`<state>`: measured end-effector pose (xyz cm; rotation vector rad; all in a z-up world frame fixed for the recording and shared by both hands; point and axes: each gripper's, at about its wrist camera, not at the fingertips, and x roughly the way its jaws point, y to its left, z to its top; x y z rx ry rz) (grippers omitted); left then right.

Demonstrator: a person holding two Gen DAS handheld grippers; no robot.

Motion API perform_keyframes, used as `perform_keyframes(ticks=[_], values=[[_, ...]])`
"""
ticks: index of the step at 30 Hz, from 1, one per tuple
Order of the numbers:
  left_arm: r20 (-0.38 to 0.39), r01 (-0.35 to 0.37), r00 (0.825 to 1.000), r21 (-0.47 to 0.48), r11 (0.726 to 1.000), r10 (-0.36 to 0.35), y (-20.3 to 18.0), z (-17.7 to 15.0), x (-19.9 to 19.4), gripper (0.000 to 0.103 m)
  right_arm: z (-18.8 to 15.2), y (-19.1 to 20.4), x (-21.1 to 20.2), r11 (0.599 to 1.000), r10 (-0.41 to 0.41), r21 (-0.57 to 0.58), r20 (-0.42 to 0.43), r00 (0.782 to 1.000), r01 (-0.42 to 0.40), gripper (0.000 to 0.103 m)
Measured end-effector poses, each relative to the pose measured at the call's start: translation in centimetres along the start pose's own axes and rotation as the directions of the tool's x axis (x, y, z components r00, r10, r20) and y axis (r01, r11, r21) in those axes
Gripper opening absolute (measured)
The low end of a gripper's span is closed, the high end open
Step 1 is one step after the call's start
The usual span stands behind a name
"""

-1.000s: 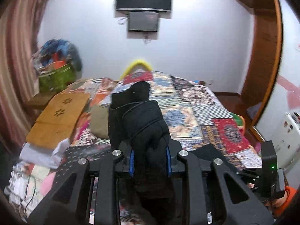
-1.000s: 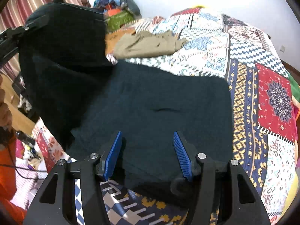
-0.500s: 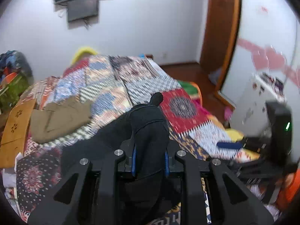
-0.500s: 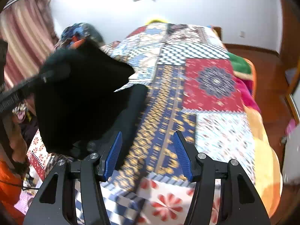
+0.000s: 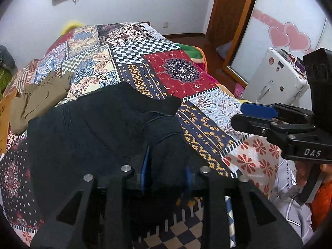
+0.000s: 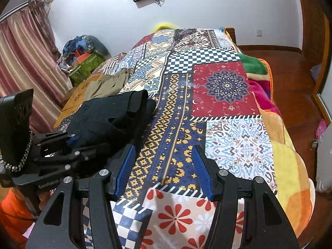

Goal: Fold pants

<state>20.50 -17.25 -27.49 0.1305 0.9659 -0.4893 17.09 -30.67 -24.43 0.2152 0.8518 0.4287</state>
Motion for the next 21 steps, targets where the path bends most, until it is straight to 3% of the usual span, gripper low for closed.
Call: perform_keyframes(ticks=[4,9,13,15,19,21], values=[[0.035,0.050,0.998,-0.018,0.999,-0.049,0.4,0.4,-2.2,0.054,0.2,0.7,0.0,1.000,0.004,-0.013,0.004,1.000,-0.004,0.053],[0.110,0.030,0.994,-0.043,0.999,-0.025,1.9,0.9,-6.0,0.056,0.4,1.6,-0.1,0.999,0.018,-0.033,0.005,1.000,-0.018,0.053],[0.154,-0.043,0.986,-0.120,0.992,0.061,5.8,0.3,-8.5,0.066,0.2,2.8,0.5,0.997,0.034,-0.063,-0.016,0.999,-0.035,0.053],[0.142,-0.097,0.982,-0.163,0.982,0.121,8.1,-0.4,-8.8,0.067,-0.1,3.6,1.0,0.995,0.038,-0.088,-0.039,0.998,-0.042,0.053],[0.043,-0.186,0.978,-0.255,0.949,0.204,13.4,-2.9,-8.1,0.067,-0.9,4.9,2.1,0.989,0.041,-0.136,-0.086,0.995,-0.052,0.053],[-0.011,-0.257,0.964,-0.288,0.922,0.265,15.7,-4.3,-7.3,0.067,-1.3,5.4,2.8,0.987,0.039,-0.152,-0.111,0.993,-0.055,0.053]])
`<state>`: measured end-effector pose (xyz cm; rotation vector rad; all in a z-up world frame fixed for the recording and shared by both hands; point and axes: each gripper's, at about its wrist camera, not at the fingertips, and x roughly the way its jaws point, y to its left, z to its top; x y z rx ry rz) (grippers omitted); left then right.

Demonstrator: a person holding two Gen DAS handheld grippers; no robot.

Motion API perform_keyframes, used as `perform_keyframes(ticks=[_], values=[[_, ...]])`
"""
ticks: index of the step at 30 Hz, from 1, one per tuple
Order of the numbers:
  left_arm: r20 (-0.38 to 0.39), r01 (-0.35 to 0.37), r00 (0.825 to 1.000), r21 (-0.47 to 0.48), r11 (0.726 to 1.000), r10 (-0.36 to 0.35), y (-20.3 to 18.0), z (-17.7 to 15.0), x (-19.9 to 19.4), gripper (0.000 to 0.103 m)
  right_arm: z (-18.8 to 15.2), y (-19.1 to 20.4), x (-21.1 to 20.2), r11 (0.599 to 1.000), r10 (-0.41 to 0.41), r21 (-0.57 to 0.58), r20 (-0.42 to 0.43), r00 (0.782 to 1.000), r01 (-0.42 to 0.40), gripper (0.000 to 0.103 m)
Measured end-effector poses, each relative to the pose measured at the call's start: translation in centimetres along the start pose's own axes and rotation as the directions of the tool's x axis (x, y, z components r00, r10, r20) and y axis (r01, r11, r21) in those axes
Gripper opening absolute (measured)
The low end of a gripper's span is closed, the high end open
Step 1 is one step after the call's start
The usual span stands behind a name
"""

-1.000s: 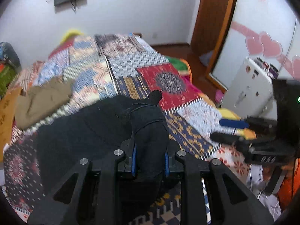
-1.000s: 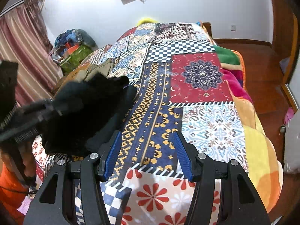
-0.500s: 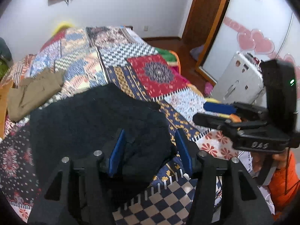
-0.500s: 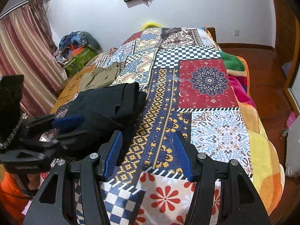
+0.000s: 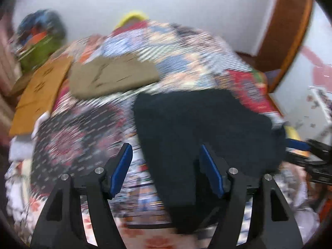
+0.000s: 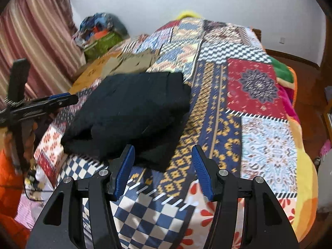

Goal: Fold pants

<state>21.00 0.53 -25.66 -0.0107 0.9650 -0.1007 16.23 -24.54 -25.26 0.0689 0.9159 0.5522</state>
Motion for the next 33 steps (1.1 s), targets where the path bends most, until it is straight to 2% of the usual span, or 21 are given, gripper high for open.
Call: perform_keyframes(ticks=[2,4,7,13,19,25,29,33], values=[[-0.044,-0.022,0.999,-0.043,0.999,0.020,2.0,-0.7,1.5,0.067,-0.2,0.3,1.0,1.000,-0.005,-0.013,-0.026,1.000,0.004,0.053],[-0.090,0.001,0.996,-0.084,0.996,-0.008,3.3,-1.5,3.0,0.067,-0.3,0.3,2.1,1.000,-0.015,-0.019,-0.051,0.999,0.014,0.053],[-0.117,0.025,0.992,-0.103,0.994,-0.037,3.5,-2.6,4.1,0.067,-0.2,0.1,3.0,1.000,-0.014,-0.020,-0.062,0.998,0.013,0.053],[-0.098,0.031,0.995,-0.026,0.999,-0.033,0.9,-1.9,4.7,0.067,1.3,-1.2,4.3,0.996,-0.073,-0.060,-0.050,0.996,0.070,0.054],[-0.090,0.107,0.990,0.018,0.994,-0.105,-2.4,-0.4,5.2,0.067,4.0,-4.8,6.8,0.988,-0.142,-0.061,-0.056,0.988,0.139,0.054],[-0.087,0.150,0.986,0.059,0.987,-0.144,-6.2,1.1,6.8,0.067,6.7,-8.0,9.5,0.979,-0.199,-0.062,-0.063,0.978,0.195,0.054],[-0.090,0.184,0.980,0.056,0.981,-0.178,-7.4,2.3,8.0,0.067,7.3,-10.0,10.1,0.979,-0.203,-0.010,-0.070,0.977,0.203,0.054],[-0.072,0.207,0.976,0.046,0.977,-0.203,-6.5,3.0,7.1,0.067,6.5,-10.0,8.7,0.983,-0.179,0.025,-0.058,0.982,0.181,0.054]])
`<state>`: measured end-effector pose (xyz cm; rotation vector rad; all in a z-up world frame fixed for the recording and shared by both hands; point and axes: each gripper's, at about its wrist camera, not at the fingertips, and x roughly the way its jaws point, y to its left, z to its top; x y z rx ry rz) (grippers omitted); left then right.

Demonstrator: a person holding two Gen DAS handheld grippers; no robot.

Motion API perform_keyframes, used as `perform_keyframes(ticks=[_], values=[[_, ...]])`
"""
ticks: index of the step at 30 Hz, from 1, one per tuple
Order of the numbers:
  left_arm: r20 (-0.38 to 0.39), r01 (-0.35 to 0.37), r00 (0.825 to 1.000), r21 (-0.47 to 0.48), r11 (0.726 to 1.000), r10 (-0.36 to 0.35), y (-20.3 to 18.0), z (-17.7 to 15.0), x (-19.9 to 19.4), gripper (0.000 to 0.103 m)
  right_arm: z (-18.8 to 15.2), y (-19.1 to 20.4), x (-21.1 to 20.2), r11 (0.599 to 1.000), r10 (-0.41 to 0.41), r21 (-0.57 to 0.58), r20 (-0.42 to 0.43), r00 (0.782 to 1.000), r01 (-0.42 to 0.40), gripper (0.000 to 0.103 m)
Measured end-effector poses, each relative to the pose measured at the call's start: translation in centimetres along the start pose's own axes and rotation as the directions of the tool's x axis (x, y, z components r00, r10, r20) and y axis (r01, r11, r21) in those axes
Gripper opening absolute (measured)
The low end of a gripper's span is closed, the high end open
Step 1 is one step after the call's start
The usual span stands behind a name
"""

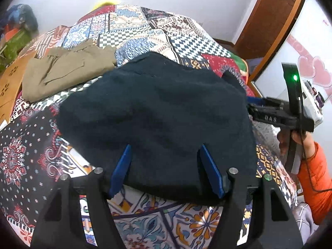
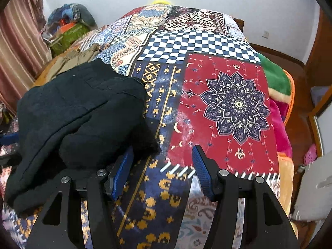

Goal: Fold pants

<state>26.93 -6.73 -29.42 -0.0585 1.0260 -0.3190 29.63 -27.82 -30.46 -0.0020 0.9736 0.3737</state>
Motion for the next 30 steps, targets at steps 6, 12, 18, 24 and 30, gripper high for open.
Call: perform_keyframes(ticks=[6,12,18,24,30], values=[[0.066,-0.079,0.994,-0.041,0.996,0.081,3.3,1.0,-3.3,0.067,-1.0,0.8,-3.5,1.000,0.023,0.007,0.047,0.999,-0.024,0.056],[0.104,-0.258,0.958,-0.086,0.962,0.266,8.8,3.2,-3.9,0.067,-1.5,3.5,-6.8,0.994,0.107,0.012,0.101,0.989,-0.109,0.056],[0.047,-0.311,0.946,-0.145,0.939,0.321,14.2,4.1,-0.9,0.067,-1.6,7.3,-6.7,0.981,0.195,-0.017,0.082,0.977,-0.195,0.056],[-0.029,-0.237,0.972,-0.125,0.964,0.235,14.8,3.7,2.9,0.067,-2.0,9.7,-4.4,0.967,0.253,-0.030,0.024,0.967,-0.252,0.056],[-0.030,-0.227,0.974,-0.056,0.972,0.226,11.9,1.5,3.1,0.063,-2.8,10.3,-2.7,0.971,0.210,-0.115,-0.013,0.978,-0.210,0.058]])
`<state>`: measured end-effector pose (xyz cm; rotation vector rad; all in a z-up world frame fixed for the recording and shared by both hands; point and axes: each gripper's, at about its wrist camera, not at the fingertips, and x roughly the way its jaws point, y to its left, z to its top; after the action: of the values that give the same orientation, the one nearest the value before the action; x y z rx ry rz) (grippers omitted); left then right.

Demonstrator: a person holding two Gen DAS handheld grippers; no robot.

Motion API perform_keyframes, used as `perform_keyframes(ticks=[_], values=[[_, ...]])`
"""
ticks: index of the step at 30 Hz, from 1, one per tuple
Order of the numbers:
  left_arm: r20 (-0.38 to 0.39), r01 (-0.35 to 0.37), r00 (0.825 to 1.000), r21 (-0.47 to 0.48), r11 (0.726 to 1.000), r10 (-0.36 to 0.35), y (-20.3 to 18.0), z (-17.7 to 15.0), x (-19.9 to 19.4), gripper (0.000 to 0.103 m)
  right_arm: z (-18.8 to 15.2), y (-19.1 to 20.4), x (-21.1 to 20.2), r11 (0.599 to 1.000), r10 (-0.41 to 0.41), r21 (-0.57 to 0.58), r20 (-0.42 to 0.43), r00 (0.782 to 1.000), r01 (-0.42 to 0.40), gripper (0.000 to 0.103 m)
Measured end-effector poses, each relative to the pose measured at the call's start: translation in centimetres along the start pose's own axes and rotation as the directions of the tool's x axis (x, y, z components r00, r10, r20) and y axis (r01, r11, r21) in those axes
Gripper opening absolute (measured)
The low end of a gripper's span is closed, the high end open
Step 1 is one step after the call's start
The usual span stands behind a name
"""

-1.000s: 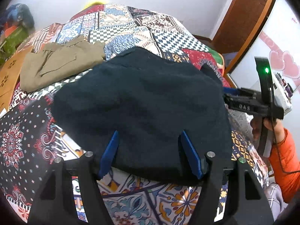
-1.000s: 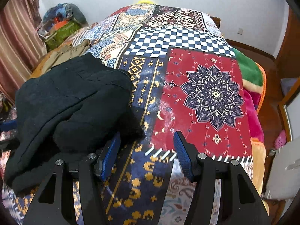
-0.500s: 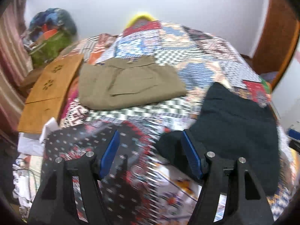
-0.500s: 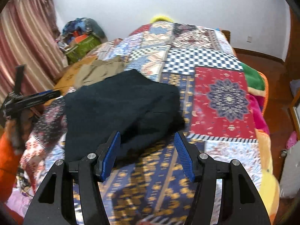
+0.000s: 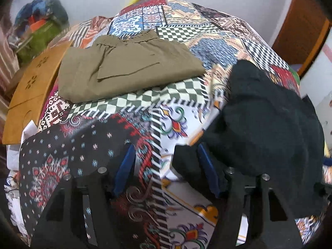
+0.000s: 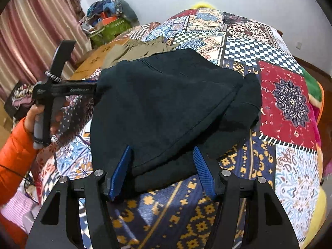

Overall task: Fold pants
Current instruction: 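Press and straighten the folded trousers with the left tool while the right tool smooths them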

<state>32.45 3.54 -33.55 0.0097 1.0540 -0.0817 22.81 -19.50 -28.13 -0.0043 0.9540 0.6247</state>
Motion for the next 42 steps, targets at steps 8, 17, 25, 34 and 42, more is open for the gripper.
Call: perform_keyframes(ticks=[8,17,25,34,42], values=[[-0.013,0.103,0.995,-0.039,0.994,-0.103,-1.3,-2.6,-2.5,0.063,-0.4,-3.1,-0.7,0.998,-0.068,-0.008,-0.011,0.998,0.068,0.059],[-0.039,0.233,0.971,-0.071,0.970,-0.237,-5.3,-5.6,-4.0,0.063,-0.4,-8.3,-0.9,0.980,-0.192,0.058,-0.017,0.981,0.193,0.059],[0.015,0.168,0.986,-0.053,0.984,-0.167,-5.6,-5.6,-6.8,0.062,0.0,-9.1,-1.6,0.965,-0.254,0.066,-0.020,0.967,0.254,0.059],[0.135,0.143,0.980,0.030,0.989,-0.145,-5.6,1.7,-8.5,0.062,2.1,-8.0,-4.1,0.976,-0.215,0.064,0.091,0.972,0.210,0.059],[-0.004,0.214,0.977,0.111,0.970,-0.215,-9.9,4.9,-1.5,0.063,5.7,-9.4,-1.2,0.976,-0.208,0.083,0.115,0.971,0.199,0.060]])
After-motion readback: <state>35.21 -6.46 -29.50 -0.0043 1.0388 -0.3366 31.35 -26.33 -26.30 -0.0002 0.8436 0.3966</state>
